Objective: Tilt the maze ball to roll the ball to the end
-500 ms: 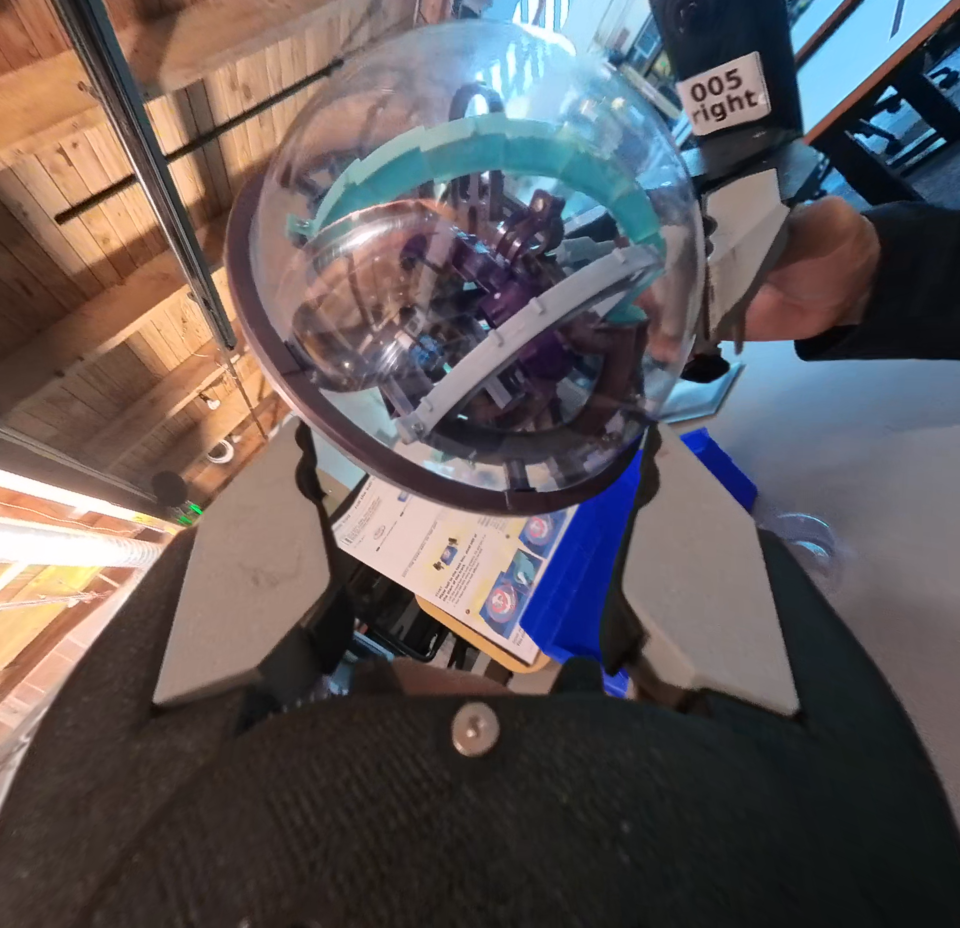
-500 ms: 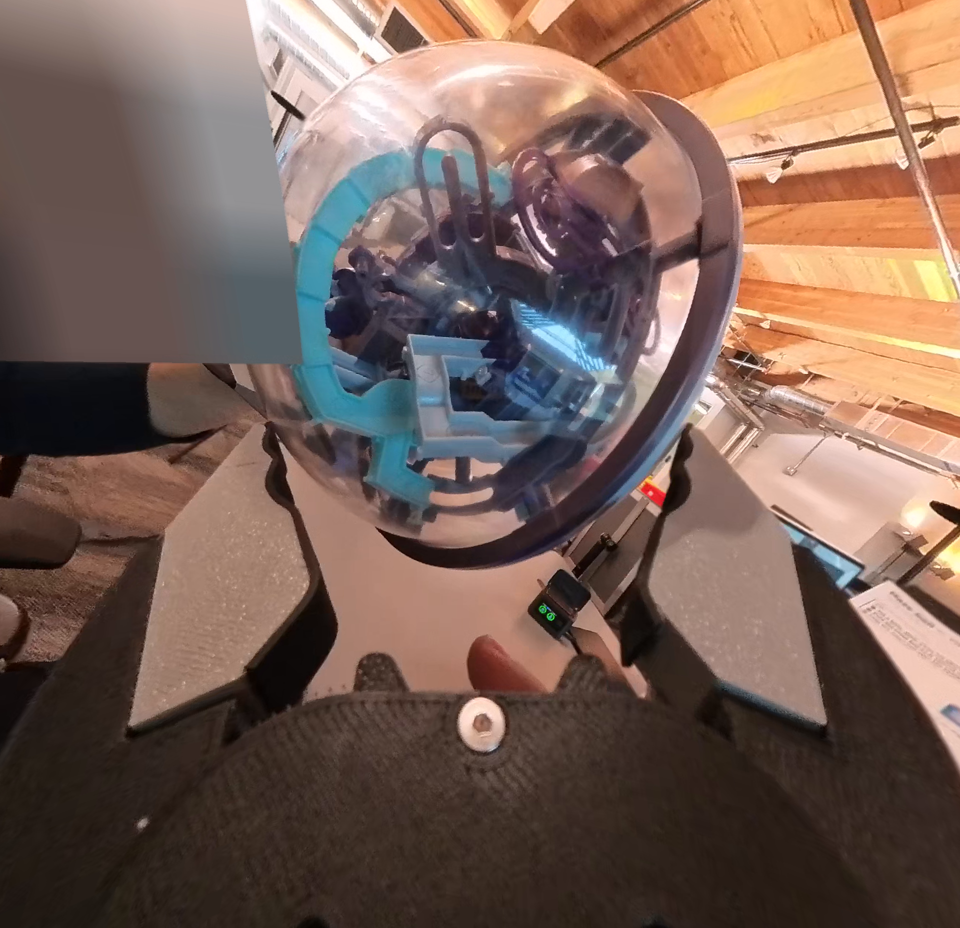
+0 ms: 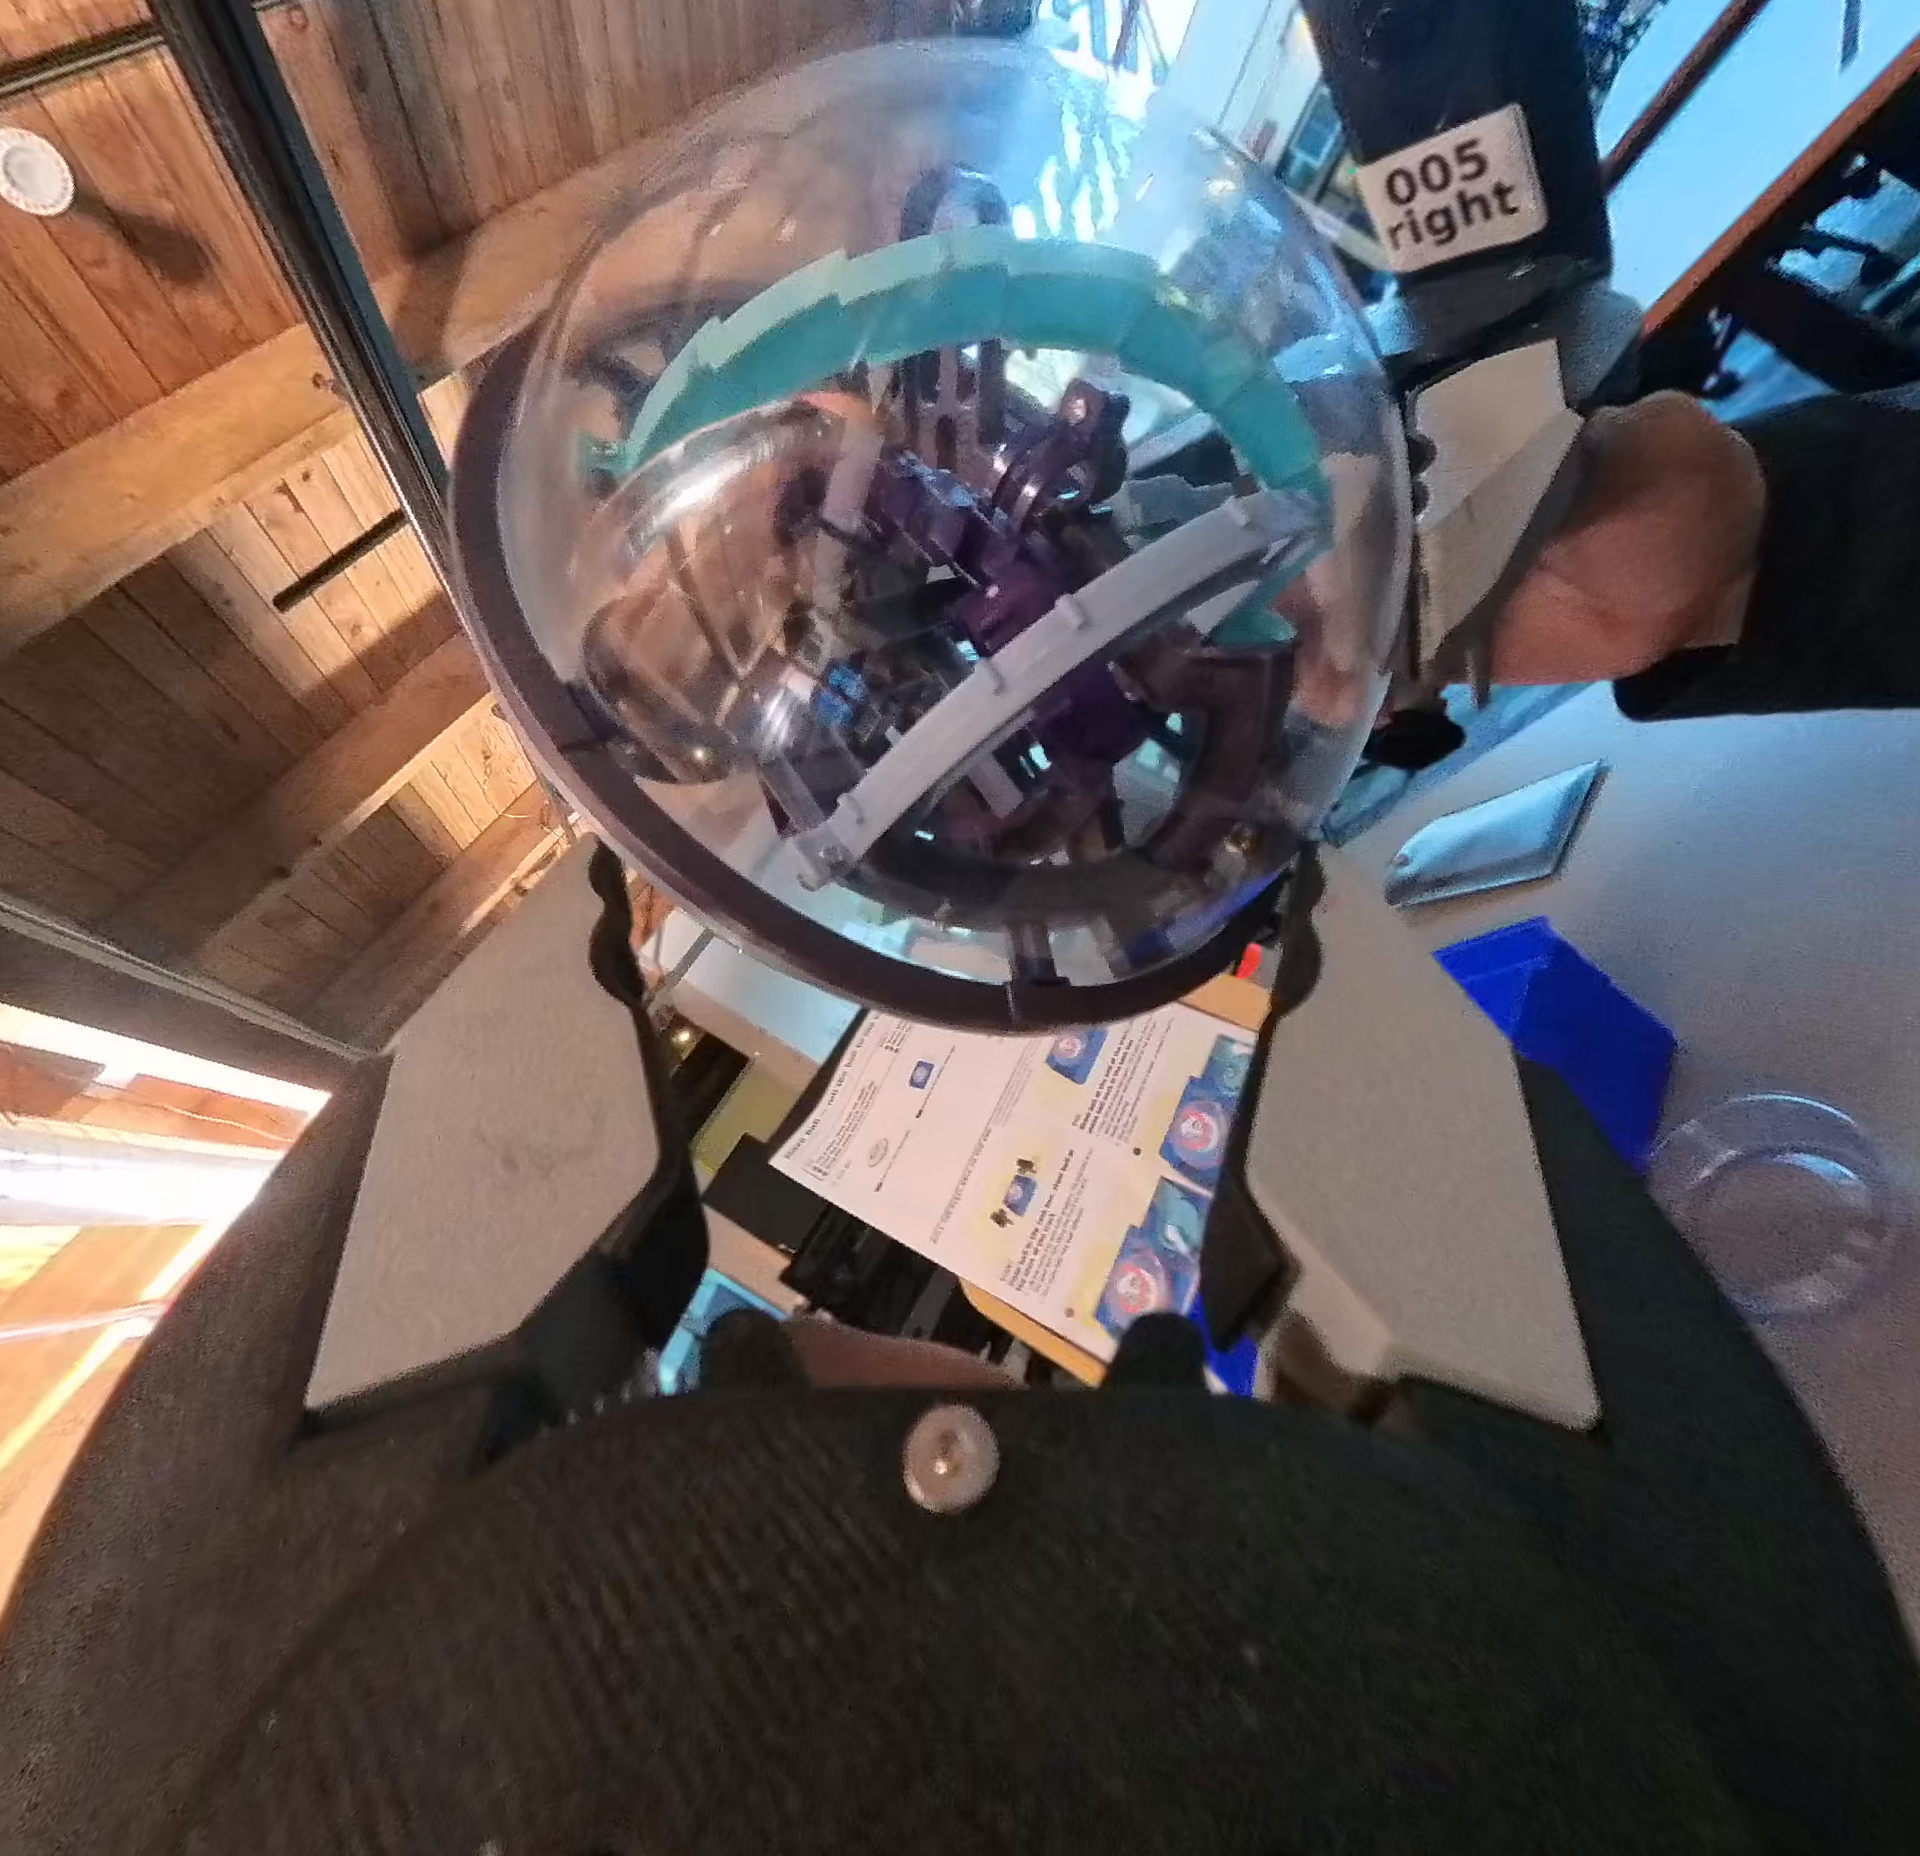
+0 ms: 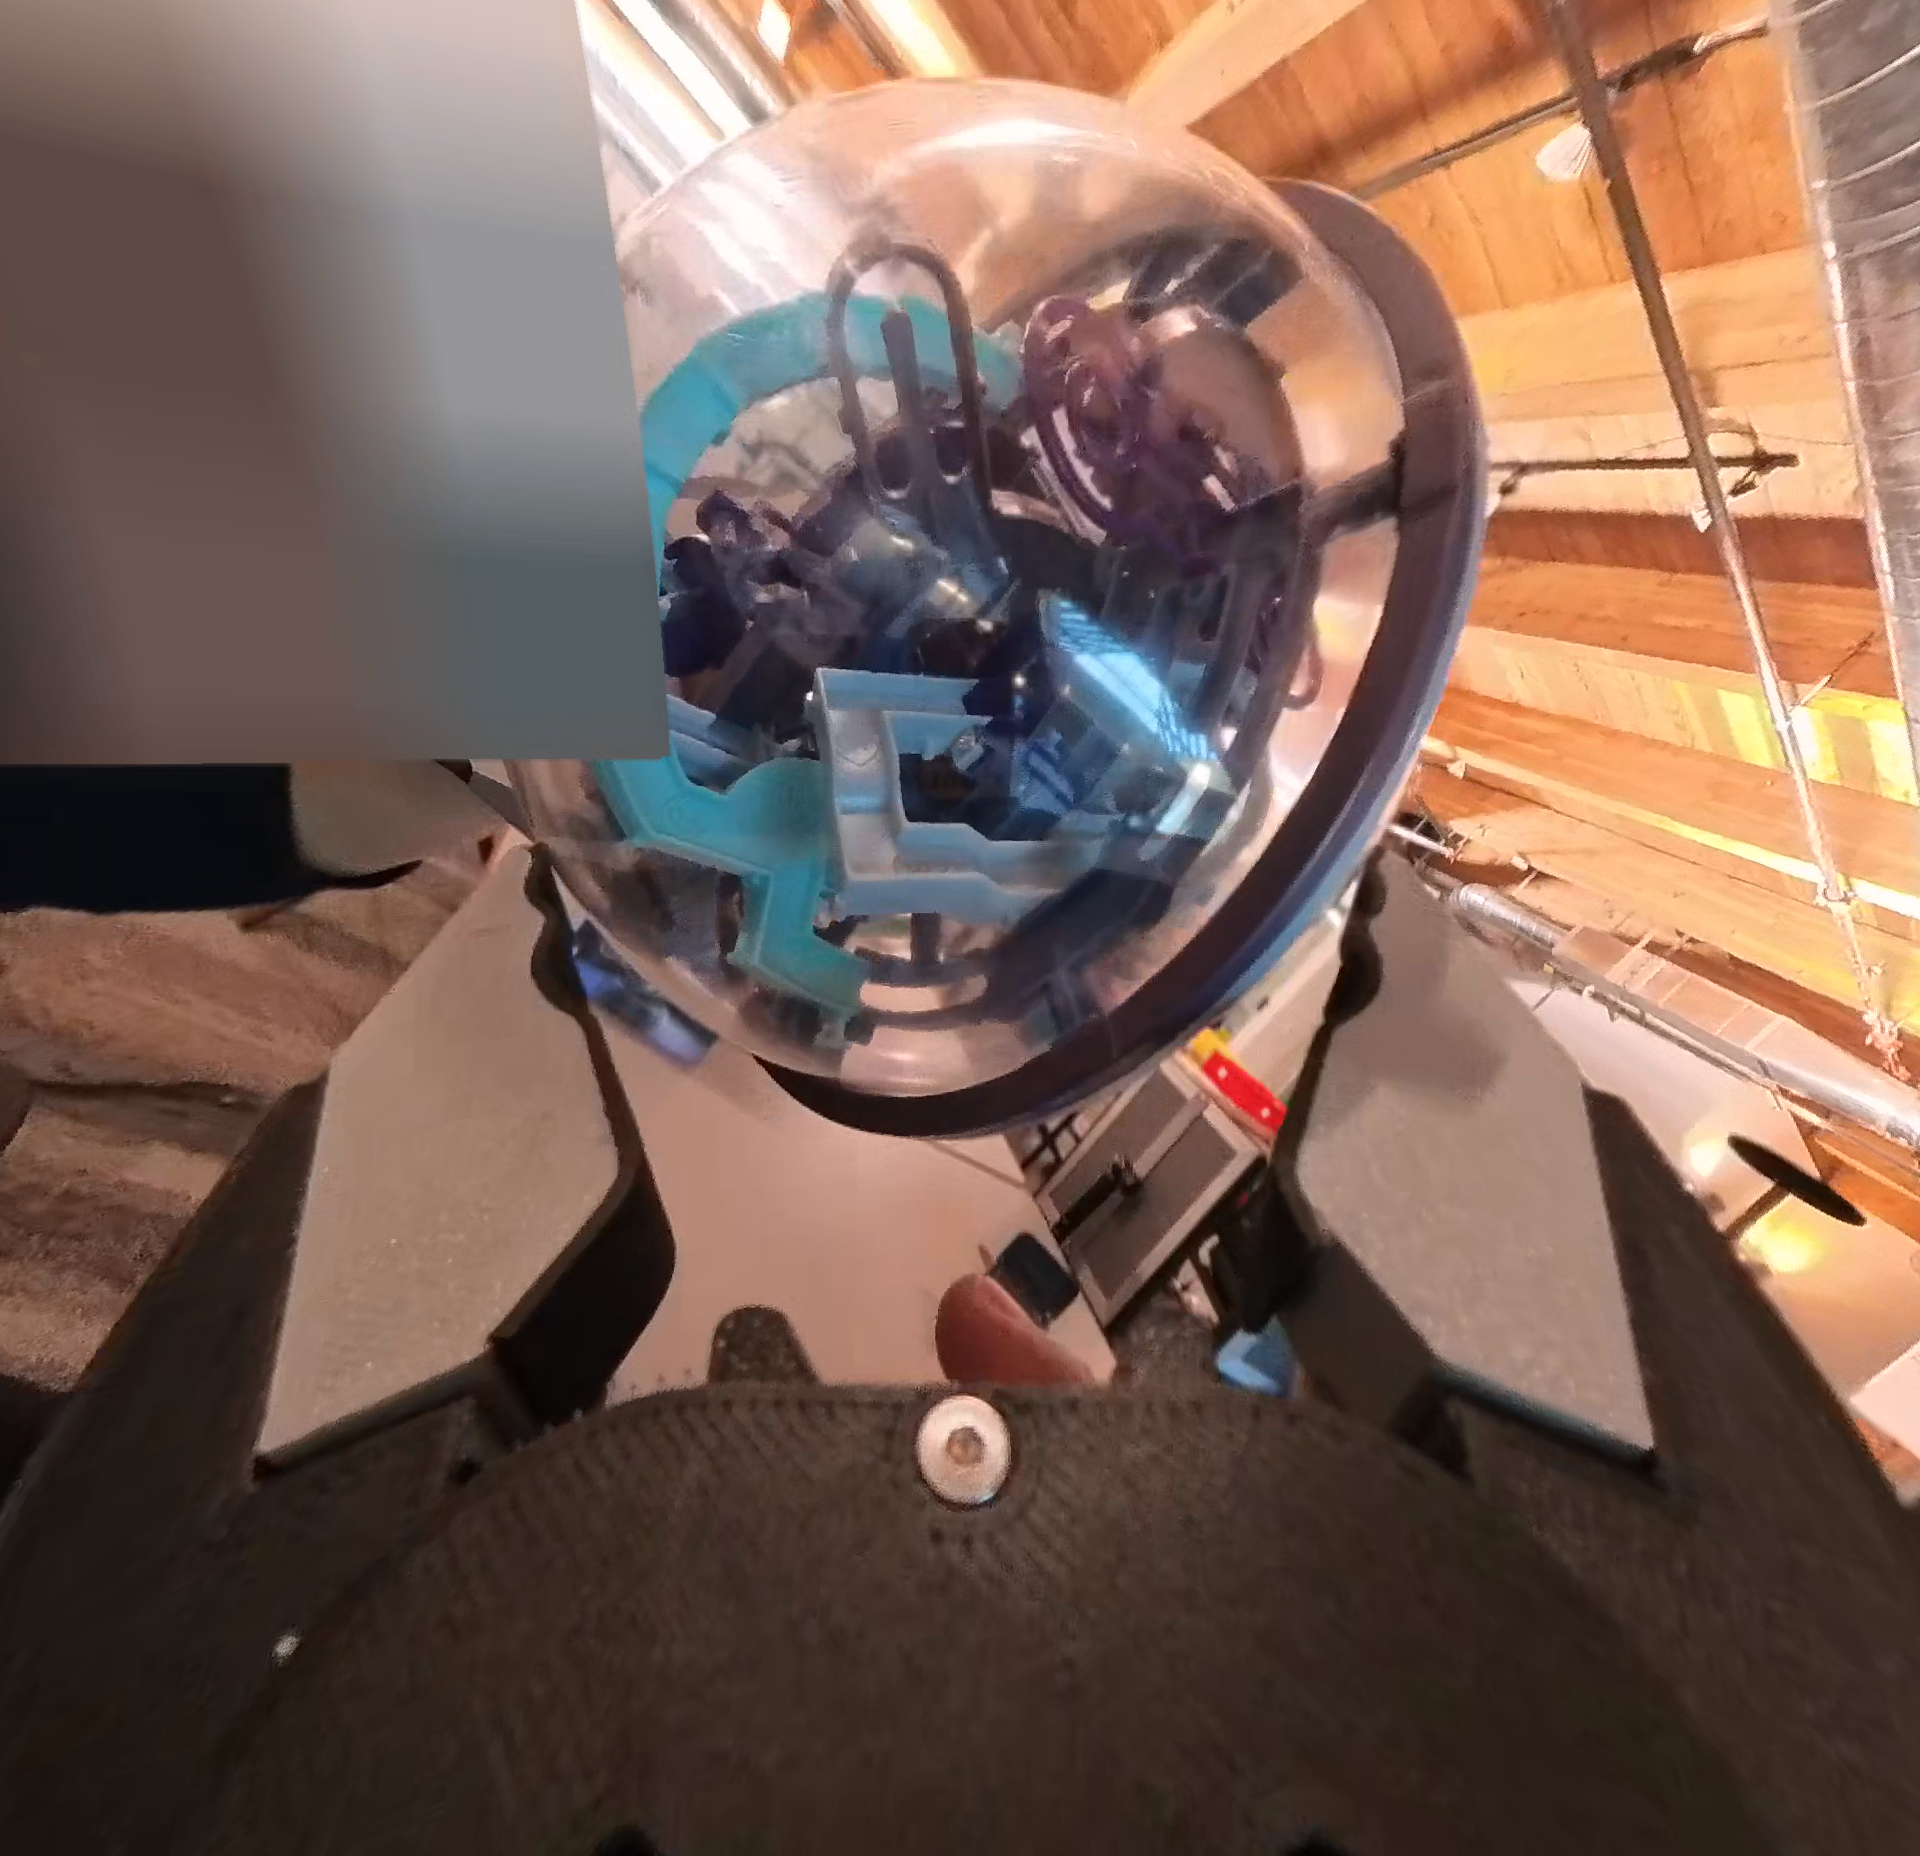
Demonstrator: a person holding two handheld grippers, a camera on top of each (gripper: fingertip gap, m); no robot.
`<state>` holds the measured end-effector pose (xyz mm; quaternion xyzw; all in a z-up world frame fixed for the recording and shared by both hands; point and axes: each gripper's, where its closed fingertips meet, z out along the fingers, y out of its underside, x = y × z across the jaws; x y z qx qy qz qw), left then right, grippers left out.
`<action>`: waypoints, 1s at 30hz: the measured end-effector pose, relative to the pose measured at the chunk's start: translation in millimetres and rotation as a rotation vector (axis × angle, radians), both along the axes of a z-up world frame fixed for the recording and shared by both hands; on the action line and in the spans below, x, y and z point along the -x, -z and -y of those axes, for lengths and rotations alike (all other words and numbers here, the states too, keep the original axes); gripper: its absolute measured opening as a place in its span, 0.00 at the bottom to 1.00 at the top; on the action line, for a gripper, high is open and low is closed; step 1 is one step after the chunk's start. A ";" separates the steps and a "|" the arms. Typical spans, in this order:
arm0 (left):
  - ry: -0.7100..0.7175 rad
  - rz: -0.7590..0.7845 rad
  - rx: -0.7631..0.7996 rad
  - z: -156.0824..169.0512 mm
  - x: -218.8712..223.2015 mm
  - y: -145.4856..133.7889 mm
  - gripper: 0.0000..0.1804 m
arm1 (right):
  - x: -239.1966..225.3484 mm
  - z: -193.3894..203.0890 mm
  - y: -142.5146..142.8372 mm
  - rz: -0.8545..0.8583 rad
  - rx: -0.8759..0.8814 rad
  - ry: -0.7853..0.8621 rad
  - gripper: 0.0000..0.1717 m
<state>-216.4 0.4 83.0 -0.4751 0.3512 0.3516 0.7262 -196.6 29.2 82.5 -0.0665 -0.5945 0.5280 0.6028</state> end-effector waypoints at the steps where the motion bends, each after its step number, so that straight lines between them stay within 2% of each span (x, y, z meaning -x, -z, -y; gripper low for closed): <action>1: -0.009 -0.020 0.001 0.8 -2.5 -3.5 0.68 | -2.2 0.7 -3.0 -0.022 0.005 -0.014 0.82; 5: -0.087 -0.094 -0.005 4.0 -8.8 -10.4 0.68 | -8.2 3.4 -8.4 -0.092 -0.014 -0.043 0.83; 13: -0.208 -0.251 -0.056 6.2 -10.8 -5.3 0.68 | -6.5 2.0 1.0 -0.185 -0.097 -0.047 0.82; 18: -0.245 -0.308 -0.035 4.8 -8.0 -9.7 0.68 | 0.4 -1.7 0.3 -0.183 -0.082 -0.045 0.82; 30: -0.297 -0.261 0.086 1.7 0.3 -23.4 0.68 | 9.0 -4.3 -10.7 -0.132 0.018 -0.069 0.82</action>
